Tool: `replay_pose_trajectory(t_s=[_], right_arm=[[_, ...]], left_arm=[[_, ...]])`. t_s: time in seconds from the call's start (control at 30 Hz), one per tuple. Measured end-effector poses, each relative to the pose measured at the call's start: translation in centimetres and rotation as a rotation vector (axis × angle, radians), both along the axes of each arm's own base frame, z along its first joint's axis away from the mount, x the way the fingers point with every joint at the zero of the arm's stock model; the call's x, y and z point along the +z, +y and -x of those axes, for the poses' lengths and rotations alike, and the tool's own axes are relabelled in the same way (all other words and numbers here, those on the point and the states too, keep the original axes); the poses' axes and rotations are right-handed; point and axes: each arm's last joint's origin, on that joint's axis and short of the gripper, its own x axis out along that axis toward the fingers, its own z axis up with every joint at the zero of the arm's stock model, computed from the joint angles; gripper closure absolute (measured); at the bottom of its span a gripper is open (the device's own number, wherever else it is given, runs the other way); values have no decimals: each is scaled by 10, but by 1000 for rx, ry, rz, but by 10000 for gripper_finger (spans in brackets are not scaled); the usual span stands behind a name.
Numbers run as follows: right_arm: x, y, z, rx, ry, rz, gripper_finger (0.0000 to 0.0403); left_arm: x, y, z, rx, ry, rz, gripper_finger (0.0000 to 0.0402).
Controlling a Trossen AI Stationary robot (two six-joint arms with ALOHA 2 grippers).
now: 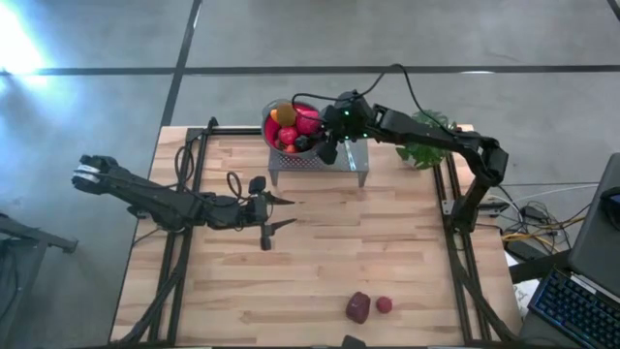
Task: Pick & Place Fruit
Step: Put the blackberry into the red strainer bowl on the shelf, then put the red pomegranate into the red strainer bowl on the shelf
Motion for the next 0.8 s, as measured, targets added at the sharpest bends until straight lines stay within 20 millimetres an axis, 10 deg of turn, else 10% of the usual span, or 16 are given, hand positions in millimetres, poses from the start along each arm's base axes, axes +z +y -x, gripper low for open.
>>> replay_pose_trajectory(t_s=[0.4, 0.8], right_arm=[[14, 14, 12, 18, 76, -3, 171], [49, 136, 63, 120, 371, -106, 142]], left_arm=[[0, 0, 0, 0, 1, -1, 190], [1, 0, 0, -3, -1, -27, 190]])
